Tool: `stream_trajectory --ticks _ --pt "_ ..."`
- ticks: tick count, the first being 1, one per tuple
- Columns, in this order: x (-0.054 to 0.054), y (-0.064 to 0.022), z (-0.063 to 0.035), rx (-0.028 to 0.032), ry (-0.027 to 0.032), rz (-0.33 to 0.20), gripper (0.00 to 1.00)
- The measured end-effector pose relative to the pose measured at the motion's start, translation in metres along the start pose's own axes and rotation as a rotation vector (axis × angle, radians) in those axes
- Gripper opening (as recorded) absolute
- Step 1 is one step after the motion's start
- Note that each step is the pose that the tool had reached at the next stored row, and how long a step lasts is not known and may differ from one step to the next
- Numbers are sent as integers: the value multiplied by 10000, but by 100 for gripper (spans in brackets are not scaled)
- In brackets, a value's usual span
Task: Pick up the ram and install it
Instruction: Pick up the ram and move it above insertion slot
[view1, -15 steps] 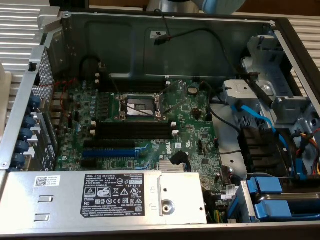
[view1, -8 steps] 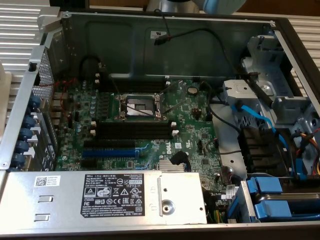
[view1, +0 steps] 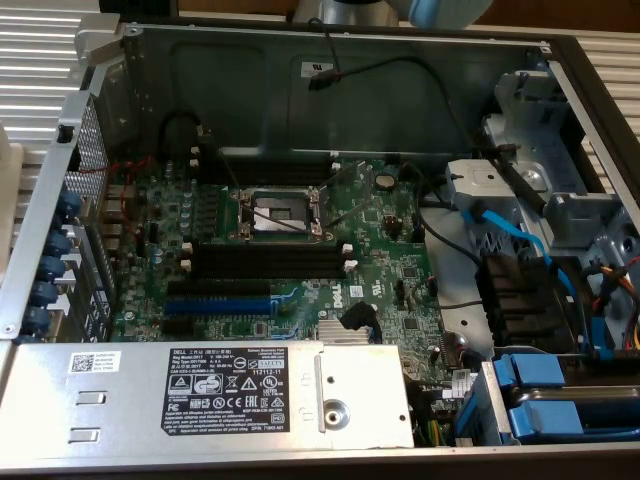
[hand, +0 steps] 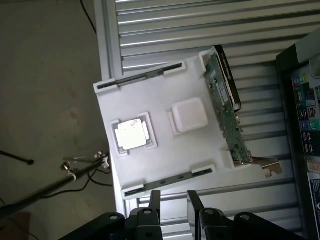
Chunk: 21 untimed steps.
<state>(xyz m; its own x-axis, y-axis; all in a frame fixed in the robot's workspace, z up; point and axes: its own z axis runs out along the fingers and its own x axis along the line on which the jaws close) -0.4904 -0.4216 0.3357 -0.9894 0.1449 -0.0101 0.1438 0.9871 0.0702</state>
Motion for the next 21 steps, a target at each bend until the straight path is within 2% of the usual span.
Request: stream_trajectory --ticks 7,11,17,21 --pt "-31 -87 122 -52 2 70 35" --pt "-84 -99 189 -67 23 75 35" --pt "-137 -95 259 -46 211 121 35" --pt "-176 -72 321 -30 312 183 35"
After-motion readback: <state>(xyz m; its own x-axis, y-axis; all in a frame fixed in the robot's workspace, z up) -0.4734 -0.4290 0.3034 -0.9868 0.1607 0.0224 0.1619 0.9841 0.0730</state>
